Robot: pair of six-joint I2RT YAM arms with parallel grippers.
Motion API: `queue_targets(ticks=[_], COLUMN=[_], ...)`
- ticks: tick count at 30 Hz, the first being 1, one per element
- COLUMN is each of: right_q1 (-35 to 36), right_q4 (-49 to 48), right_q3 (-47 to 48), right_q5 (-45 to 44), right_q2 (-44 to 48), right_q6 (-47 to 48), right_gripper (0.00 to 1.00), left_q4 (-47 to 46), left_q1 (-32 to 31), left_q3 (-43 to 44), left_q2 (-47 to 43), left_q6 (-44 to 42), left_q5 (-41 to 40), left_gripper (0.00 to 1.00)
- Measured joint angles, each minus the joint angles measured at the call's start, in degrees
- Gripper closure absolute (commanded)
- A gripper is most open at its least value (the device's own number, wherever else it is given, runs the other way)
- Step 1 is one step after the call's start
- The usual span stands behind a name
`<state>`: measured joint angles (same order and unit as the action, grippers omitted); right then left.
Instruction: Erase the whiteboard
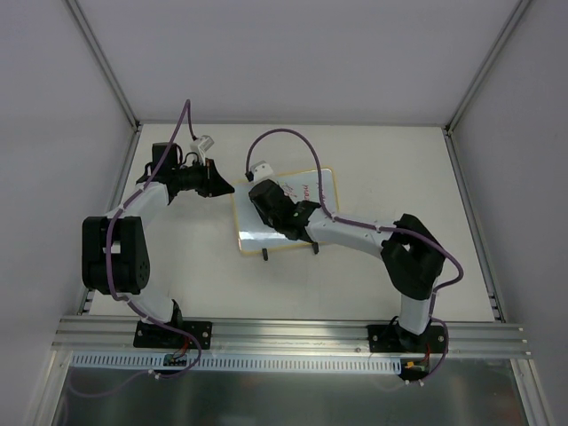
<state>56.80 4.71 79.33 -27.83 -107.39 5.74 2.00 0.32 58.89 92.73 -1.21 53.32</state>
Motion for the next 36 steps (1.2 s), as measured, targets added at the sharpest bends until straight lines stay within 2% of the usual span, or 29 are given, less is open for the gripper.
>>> queue_targets(ticks=[5, 11, 18, 23, 36], right_q1=[3.6, 4.8, 4.8, 4.7, 3.6], right_q4=[-1.3, -4.2, -5.1, -1.5, 2.9], right_q3=[-8.3, -17.3, -19.4, -16.0, 9.1], right_q5=[0.0, 0.5, 0.5, 0.2, -3.7], right_q2=[2.7, 6.3, 7.3, 6.6, -5.8], right_q6=[-2.8, -6.9, -7.9, -5.2, 1.4], right_gripper=[1.00, 1.00, 1.00, 1.00, 1.00], left_q4=[0.2, 0.8, 1.4, 1.9, 2.5], left_q1=[0.0, -0.5, -0.7, -0.7, -1.1], left_q3=[0.0, 0.0, 0.0, 0.0, 0.1], left_q2=[-0.4, -1.6, -2.0, -2.1, -2.4], left_q6=[-0.5, -1.5, -2.6, -3.0, -4.5], left_q5=[0.0, -0.4, -0.9, -1.1, -2.5], left_gripper=[1.00, 1.00, 1.00, 1.00, 1.00])
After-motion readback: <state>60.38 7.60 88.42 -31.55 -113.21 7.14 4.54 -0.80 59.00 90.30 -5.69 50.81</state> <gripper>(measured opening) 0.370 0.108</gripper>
